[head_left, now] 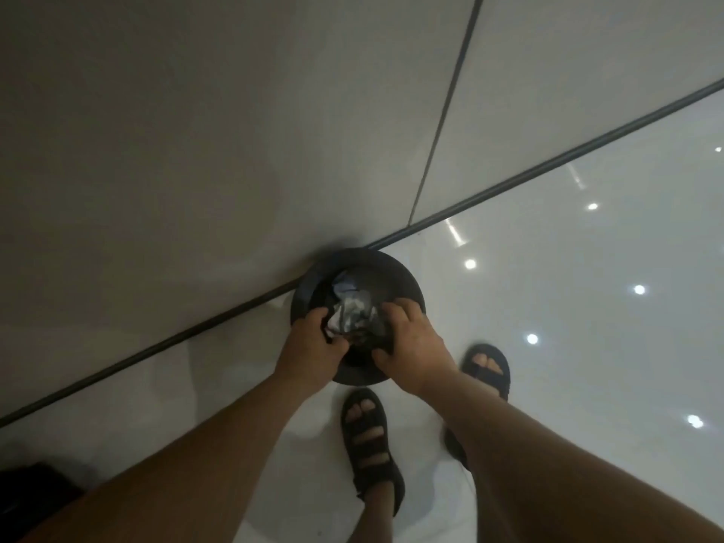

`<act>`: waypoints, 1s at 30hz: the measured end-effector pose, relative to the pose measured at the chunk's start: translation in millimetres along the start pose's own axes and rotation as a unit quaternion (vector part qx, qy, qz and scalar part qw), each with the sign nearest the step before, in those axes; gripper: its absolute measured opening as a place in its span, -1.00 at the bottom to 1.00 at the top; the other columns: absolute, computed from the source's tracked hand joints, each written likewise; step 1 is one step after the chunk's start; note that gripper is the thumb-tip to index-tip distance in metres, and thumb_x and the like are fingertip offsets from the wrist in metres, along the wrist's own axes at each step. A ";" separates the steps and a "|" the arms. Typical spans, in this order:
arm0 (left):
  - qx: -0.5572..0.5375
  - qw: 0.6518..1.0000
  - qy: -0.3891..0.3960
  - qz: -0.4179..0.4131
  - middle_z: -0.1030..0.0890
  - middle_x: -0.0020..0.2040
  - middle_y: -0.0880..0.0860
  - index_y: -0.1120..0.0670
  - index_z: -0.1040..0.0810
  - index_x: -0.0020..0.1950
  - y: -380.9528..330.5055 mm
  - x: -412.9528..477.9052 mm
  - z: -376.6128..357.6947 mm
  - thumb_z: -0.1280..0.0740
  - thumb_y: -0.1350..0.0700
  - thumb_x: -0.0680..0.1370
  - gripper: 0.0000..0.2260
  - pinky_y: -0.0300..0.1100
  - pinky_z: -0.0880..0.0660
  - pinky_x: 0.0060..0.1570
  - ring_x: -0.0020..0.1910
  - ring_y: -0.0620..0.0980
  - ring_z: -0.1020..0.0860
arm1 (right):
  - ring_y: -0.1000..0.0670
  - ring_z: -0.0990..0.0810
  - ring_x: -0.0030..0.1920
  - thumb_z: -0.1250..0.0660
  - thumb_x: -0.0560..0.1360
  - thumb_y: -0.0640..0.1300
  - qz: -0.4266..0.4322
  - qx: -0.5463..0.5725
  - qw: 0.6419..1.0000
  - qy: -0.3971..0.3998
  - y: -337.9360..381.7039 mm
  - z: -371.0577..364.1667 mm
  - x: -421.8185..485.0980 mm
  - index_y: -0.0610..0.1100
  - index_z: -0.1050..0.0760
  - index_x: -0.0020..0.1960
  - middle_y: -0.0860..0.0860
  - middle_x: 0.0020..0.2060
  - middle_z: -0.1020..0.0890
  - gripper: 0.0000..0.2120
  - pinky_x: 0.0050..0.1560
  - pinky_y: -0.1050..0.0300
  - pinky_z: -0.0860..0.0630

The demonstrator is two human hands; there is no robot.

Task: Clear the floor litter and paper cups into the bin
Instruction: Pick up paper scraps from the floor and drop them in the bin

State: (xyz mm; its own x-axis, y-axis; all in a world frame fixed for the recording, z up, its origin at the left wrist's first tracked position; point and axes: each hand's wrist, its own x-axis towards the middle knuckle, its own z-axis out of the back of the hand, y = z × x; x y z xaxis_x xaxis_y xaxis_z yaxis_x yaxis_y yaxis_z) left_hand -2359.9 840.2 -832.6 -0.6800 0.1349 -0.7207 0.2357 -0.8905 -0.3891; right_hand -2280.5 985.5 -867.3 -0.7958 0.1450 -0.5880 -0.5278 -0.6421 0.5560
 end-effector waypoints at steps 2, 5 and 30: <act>0.013 1.000 0.001 -0.013 -0.47 0.27 0.14 0.09 -0.37 0.39 -7.0 -14.0 9.6 -0.33 0.11 0.52 -0.56 -0.27 -0.36 -0.12 0.10 0.03 -0.49 | -0.06 -0.28 0.42 -0.40 0.45 0.04 -0.015 -0.005 1.000 0.004 -0.8 8.5 -17.3 0.02 -0.18 0.49 0.01 0.46 -0.22 -0.31 0.38 0.04 -0.34; 0.036 0.999 0.020 -0.031 -0.39 0.34 0.13 0.06 -0.28 0.46 -30.9 -39.8 29.6 -0.34 0.09 0.52 -0.47 -0.26 -0.36 -0.04 0.15 0.02 -0.45 | -0.07 -0.26 0.45 -0.40 0.45 0.10 -0.037 -0.006 0.999 -0.004 9.0 33.0 -44.1 0.05 -0.14 0.51 0.01 0.49 -0.20 -0.27 0.40 -0.01 -0.35; 0.290 0.903 0.116 -0.297 -0.22 0.48 0.07 0.03 -0.14 0.53 -344.3 -407.0 10.6 -0.23 -0.08 0.55 -0.41 -0.03 -0.27 0.38 0.42 0.05 -0.23 | -0.08 -0.02 0.55 -0.29 0.51 0.13 -0.199 0.022 0.960 -0.197 -34.1 324.5 -466.5 0.00 -0.05 0.56 -0.05 0.56 -0.04 -0.27 0.48 -0.02 -0.19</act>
State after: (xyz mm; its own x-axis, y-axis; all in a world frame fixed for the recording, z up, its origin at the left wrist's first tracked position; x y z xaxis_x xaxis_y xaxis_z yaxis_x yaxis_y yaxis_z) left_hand -2171.6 1087.3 -399.2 -0.3881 0.6901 -0.6109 -0.5703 -0.7005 -0.4290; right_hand -1987.6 1184.0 -421.2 -0.5743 0.6519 -0.4951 -0.8185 -0.4460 0.3621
